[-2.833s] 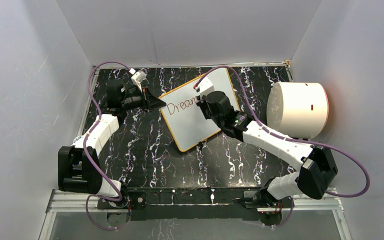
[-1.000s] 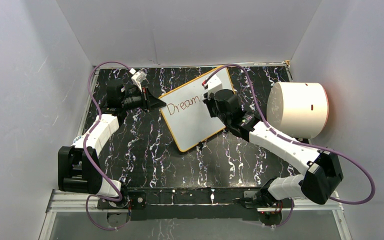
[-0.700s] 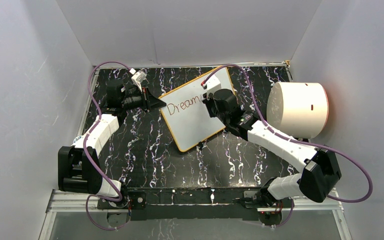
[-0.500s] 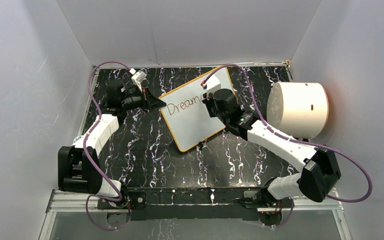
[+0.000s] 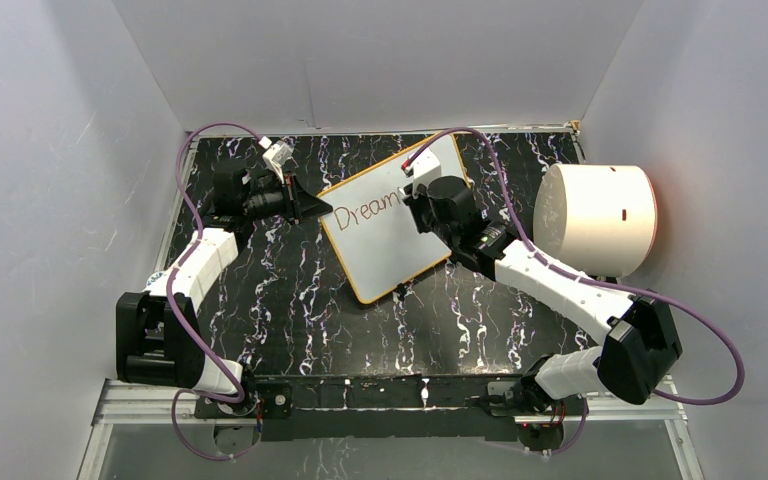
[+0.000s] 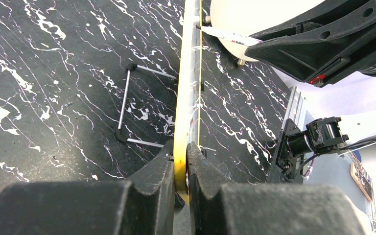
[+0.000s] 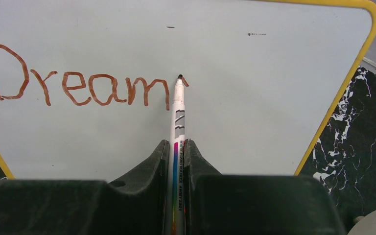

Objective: Write a sentence on the whiteboard

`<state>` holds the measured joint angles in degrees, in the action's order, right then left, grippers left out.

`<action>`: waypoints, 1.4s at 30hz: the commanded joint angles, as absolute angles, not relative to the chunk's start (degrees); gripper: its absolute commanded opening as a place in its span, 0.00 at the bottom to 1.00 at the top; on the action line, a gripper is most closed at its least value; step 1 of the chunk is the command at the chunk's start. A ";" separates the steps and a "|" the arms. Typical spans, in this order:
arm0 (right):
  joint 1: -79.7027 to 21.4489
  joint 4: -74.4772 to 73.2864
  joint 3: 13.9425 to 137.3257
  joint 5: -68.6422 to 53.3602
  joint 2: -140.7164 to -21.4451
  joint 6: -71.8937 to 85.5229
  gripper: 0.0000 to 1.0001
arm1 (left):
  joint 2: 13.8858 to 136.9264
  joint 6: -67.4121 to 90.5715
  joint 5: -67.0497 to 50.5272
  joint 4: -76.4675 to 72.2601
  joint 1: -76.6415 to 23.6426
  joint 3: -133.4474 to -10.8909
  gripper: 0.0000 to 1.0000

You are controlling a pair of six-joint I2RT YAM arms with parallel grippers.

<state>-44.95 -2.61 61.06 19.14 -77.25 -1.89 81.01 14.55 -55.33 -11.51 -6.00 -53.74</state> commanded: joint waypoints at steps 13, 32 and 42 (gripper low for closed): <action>-44.61 -2.89 63.20 15.66 -77.31 -2.11 0.00 | 83.06 10.37 -50.85 -5.54 -7.38 -52.65 0.00; -44.56 -6.10 60.87 19.52 -75.99 -2.38 0.00 | 83.41 10.37 -50.85 -5.45 -7.34 -52.74 0.00; -44.47 -6.73 60.42 21.10 -75.66 -2.03 0.00 | 83.42 10.37 -50.91 -5.45 -7.39 -52.71 0.00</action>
<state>-44.69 -6.52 60.95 19.70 -76.97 -1.87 81.08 14.55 -55.29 -11.51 -6.00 -53.76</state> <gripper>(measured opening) 0.201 0.093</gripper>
